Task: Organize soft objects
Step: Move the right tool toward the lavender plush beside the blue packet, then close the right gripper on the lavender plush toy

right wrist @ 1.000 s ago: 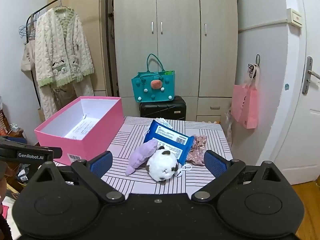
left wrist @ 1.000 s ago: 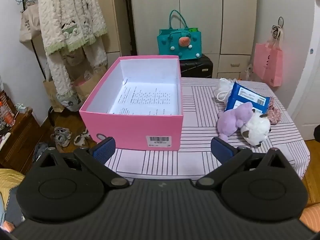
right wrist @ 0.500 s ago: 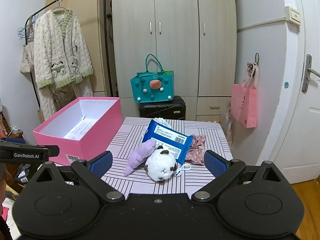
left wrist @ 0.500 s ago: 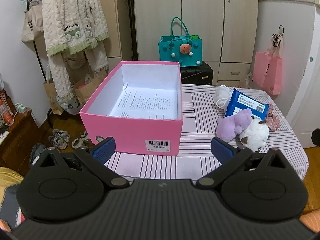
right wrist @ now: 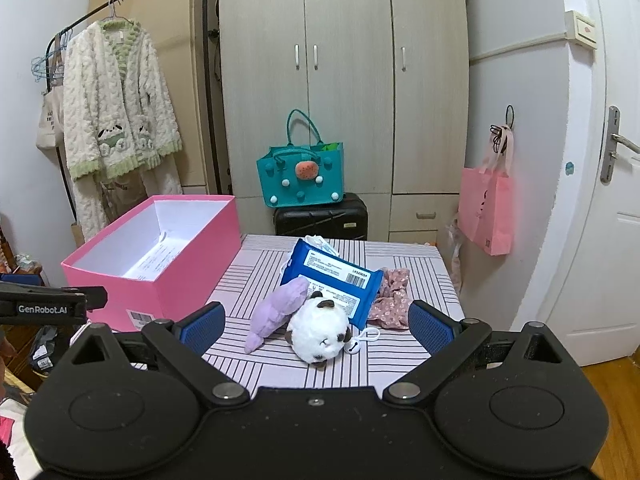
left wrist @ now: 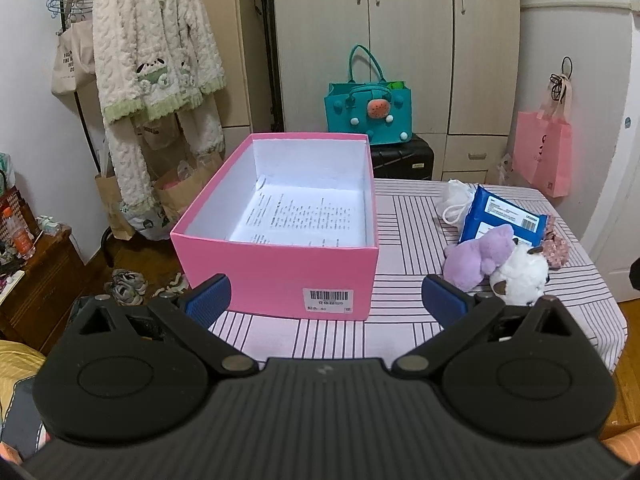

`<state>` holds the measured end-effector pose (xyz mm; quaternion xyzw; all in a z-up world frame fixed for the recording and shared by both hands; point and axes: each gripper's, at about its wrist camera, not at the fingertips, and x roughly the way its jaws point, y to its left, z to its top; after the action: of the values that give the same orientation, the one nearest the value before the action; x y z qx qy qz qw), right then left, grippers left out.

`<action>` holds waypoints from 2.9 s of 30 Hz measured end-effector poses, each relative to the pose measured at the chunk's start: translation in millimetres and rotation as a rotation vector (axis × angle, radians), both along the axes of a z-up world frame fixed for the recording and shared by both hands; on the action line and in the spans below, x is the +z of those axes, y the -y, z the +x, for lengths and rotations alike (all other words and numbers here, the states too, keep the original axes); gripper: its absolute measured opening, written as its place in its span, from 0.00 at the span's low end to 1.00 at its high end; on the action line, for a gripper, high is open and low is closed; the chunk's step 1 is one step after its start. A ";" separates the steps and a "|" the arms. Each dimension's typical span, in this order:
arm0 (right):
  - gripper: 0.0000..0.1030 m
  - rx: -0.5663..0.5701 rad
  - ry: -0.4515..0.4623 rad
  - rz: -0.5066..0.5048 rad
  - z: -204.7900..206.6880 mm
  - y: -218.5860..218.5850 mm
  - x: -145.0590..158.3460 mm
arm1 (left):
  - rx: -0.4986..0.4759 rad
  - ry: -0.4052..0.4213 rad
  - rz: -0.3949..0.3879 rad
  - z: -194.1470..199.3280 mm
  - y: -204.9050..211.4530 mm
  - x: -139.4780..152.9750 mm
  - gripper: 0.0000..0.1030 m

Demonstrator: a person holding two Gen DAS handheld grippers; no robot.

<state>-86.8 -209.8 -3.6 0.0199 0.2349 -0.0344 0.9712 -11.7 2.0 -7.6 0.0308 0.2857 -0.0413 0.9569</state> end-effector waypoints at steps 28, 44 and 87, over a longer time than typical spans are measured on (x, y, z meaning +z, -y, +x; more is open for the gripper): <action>1.00 0.048 0.031 0.005 -5.6 5.4 -4.6 | 0.009 0.074 -0.008 -7.0 -2.3 -4.1 1.00; 1.00 0.028 -0.006 -0.051 0.3 6.8 -9.1 | 0.002 0.054 0.002 -5.3 1.3 -5.9 1.00; 0.78 0.628 -0.146 -0.137 175.8 21.8 -88.0 | -0.523 -0.304 -0.163 151.6 118.8 -52.3 0.78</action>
<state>89.0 -231.6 -91.6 -0.1214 0.2955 0.2498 0.9141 139.9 -116.8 -59.9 0.0199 0.4038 -0.3128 0.8595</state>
